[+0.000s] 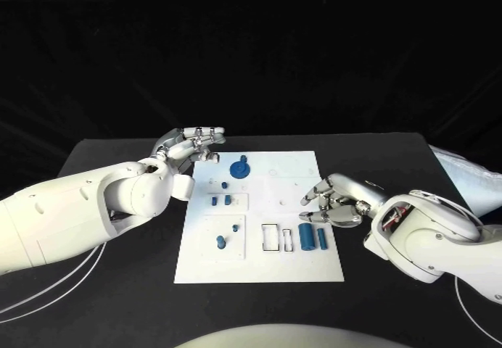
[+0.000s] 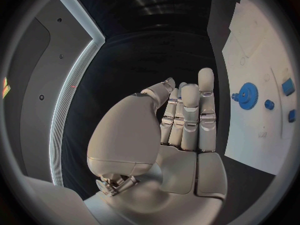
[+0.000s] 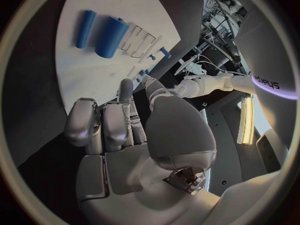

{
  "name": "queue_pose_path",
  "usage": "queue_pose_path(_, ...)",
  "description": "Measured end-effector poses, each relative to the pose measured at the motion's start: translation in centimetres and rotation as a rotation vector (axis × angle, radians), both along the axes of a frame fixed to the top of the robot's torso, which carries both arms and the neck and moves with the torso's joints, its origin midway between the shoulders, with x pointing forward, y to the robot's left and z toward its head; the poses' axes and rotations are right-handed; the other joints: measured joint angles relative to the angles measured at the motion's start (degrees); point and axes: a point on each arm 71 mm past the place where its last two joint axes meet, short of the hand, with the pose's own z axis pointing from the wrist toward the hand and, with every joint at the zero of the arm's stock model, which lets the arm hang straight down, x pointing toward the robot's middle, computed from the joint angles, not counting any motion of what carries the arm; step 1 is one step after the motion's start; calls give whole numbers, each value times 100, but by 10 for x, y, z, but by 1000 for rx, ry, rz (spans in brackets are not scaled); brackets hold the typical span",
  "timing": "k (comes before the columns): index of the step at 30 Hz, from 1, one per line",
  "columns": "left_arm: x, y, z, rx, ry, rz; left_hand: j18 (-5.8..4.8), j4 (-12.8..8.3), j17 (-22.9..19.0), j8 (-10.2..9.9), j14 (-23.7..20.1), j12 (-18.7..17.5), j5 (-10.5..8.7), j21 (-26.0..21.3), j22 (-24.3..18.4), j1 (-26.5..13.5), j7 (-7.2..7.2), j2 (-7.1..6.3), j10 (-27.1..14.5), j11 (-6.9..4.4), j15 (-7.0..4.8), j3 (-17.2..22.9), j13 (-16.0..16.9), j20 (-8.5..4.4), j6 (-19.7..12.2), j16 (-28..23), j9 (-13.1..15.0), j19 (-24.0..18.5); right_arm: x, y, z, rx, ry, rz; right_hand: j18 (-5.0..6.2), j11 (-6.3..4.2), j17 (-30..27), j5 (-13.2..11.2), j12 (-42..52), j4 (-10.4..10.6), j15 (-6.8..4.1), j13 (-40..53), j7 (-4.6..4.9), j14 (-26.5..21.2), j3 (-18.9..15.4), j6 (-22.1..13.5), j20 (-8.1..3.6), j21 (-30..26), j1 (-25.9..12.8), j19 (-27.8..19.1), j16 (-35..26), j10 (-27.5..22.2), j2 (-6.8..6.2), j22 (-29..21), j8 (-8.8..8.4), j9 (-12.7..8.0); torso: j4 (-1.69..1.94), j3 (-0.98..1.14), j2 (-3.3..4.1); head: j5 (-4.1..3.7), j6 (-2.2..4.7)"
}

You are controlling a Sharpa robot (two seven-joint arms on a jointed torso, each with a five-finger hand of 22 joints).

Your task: Assemble the parts on the task board

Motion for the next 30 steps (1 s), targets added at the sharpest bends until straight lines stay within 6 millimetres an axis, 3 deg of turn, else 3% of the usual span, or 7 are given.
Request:
queue_pose_path(5, 0, 0, 0, 0, 1, -2, 0, 0, 0, 0, 0, 0, 0, 0, 0, 0, 0, 0, 0, 0, 0, 0, 0, 0, 0, 0, 0, 0, -3, -15, -5, -43, 45, -79, -83, 6, 546, 130, 1255, 246, 0, 1707, -11, 0, -246, 11, 17, 243, 0, 79, 406, 238, 0, 392, 168, 34, -41, 7, -17, -59, 19)
queue_pose_path(12, 0, -1, -1, 0, 2, -4, 0, 0, 0, 0, 0, 0, 0, 0, 1, 0, 0, 0, 0, 0, 0, 0, -1, 0, 0, 0, 0, 0, -6, -16, -14, -91, 92, -115, -82, 11, 1050, 175, 1895, 462, 0, 2687, -42, 0, -462, -3, 47, 331, 38, 109, 763, 543, 38, 567, 278, 67, -60, 12, -24, -86, 19)
queue_pose_path(23, -1, 0, -3, 0, 7, -5, 0, 0, -14, 22, 0, 0, 0, 0, 1, 0, 0, 0, -21, -21, 0, 0, 6, 0, 0, 0, 0, 0, -8, -1, -28, -147, 141, -88, -82, -16, 1381, 209, 2326, 748, 0, 3427, -43, 0, -748, -4, 37, 398, 61, 201, 1073, 758, 61, 717, 411, 127, -62, 4, -19, -72, -12)
queue_pose_path(30, -1, -1, -3, 0, 8, -6, 0, 0, -13, 22, 0, 0, 0, 0, 1, 0, 0, 0, -21, -21, 0, 0, 5, 0, 0, 0, 0, 0, -8, 5, -34, -182, 153, -70, -82, -16, 1381, 230, 2326, 804, 1, 3467, -43, 0, -803, -4, 37, 398, 61, 201, 1097, 758, 61, 732, 434, 141, -65, 4, -19, -62, -26)
